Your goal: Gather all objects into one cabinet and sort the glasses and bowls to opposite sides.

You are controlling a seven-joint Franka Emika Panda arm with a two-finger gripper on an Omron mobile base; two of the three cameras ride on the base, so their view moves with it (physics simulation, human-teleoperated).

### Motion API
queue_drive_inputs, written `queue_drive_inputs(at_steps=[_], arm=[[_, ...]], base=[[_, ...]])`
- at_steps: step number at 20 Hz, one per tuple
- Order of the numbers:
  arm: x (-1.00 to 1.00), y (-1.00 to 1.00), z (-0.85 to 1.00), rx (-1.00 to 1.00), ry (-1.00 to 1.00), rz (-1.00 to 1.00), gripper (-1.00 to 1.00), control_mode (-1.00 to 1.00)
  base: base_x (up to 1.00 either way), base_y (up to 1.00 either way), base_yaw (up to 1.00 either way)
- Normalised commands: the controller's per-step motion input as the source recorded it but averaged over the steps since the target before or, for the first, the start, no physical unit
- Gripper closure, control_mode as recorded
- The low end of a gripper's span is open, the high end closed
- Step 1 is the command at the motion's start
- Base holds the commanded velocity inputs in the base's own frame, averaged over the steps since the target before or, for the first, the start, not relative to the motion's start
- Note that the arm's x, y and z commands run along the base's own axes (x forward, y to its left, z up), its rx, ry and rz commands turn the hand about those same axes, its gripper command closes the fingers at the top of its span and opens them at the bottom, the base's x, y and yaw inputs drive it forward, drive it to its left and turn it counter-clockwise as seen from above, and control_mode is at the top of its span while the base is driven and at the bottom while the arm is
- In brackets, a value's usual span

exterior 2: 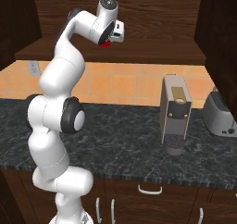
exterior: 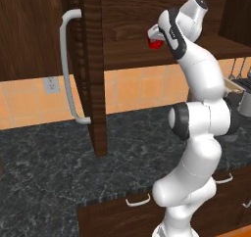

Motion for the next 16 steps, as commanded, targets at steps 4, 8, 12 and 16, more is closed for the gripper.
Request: queue_drive_inputs(at_steps=[4,8,12,16], arm=[[0.12,0.0,-0.03,0.0,0.0,0.0,1.0,-1.0],[-0.03,0.0,0.0,0.0,-0.03,0.01,1.0,-1.0],[0.0,0.0,0.0,0.0,0.0,0.02,1.0,-1.0],[-0.01,0.01,0.0,0.0,-0.07,0.02,1.0,-1.0]], base=[[0.0,0.0,0.0],[0.0,0.0,0.0],[0.0,0.0,0.0],[0.0,0.0,0.0]])
